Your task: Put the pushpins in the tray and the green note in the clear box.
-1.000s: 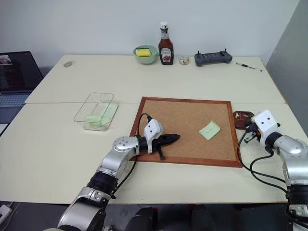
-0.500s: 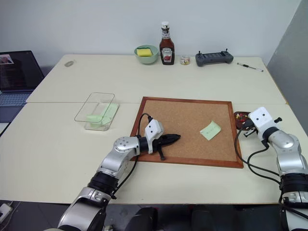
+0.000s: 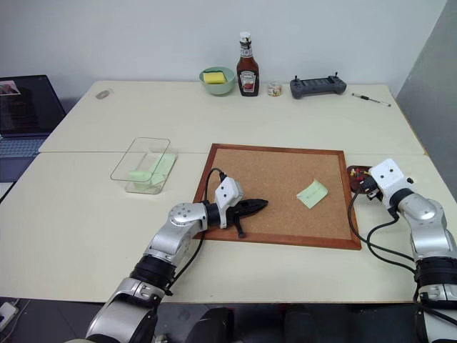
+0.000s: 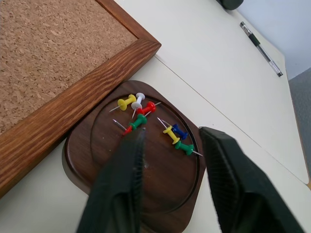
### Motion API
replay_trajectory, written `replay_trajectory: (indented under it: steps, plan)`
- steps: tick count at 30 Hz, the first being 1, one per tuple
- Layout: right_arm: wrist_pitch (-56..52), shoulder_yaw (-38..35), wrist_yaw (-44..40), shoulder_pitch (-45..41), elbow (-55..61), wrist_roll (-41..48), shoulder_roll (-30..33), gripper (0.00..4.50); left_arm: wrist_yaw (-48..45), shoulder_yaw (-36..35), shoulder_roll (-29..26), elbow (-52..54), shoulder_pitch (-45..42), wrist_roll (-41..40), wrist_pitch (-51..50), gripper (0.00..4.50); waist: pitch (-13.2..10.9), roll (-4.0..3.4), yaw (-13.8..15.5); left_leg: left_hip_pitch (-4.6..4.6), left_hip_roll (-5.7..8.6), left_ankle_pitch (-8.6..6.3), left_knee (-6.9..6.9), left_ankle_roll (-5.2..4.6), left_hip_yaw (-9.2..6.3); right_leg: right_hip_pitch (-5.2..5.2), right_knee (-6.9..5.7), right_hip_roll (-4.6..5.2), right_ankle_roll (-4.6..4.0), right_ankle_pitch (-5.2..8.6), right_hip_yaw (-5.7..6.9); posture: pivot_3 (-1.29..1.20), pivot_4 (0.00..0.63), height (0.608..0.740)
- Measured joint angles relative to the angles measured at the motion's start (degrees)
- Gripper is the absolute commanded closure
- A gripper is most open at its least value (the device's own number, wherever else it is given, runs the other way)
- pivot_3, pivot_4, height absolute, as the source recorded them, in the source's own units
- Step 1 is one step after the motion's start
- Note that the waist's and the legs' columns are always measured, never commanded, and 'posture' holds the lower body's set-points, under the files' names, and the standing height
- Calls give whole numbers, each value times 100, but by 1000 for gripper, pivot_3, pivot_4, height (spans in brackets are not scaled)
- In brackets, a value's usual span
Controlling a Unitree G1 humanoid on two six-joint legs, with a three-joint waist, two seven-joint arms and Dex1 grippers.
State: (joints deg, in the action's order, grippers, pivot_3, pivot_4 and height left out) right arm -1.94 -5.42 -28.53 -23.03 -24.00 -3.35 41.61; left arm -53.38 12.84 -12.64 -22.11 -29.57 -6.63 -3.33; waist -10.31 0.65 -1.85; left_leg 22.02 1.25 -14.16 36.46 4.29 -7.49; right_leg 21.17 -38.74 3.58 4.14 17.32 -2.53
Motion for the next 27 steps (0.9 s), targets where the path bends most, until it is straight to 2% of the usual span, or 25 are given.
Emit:
replay_trajectory:
  steps: [4,15,19,23,27]
  plan:
    - [-248,-99,-46,72,390,243,-58,893,2,1,0,1,1,0,1,4500,0,0,1,1,0,0,0,0,-1,0,0,0,0,0,0,0,150,740]
    - [-2125,-797,-1240,1583,3024,2213,-79,893,-12,9,-40,14,19,-2,6,4500,2,-3,5,1,-2,0,-1,-1,-5,-3,2,-1,0,0,3,0,150,740]
    - [-2606,-900,-1427,1742,3746,2754,-75,893,-10,9,-47,5,16,-1,6,4500,3,-4,-3,-1,-1,-1,-1,-1,-4,-4,1,-1,1,1,2,0,150,740]
    - [-2935,-606,-1517,1730,4334,2969,-83,893,-38,11,-48,-3,3,-2,10,4500,2,-3,4,0,-1,-1,-1,-1,-6,-4,4,-1,1,1,6,0,150,740]
    - [-3147,-35,-1532,1391,4286,2940,-208,893,-56,11,-54,-14,-17,0,10,4500,2,-2,0,-1,-1,0,-1,-1,-6,-2,3,0,1,1,5,0,150,740]
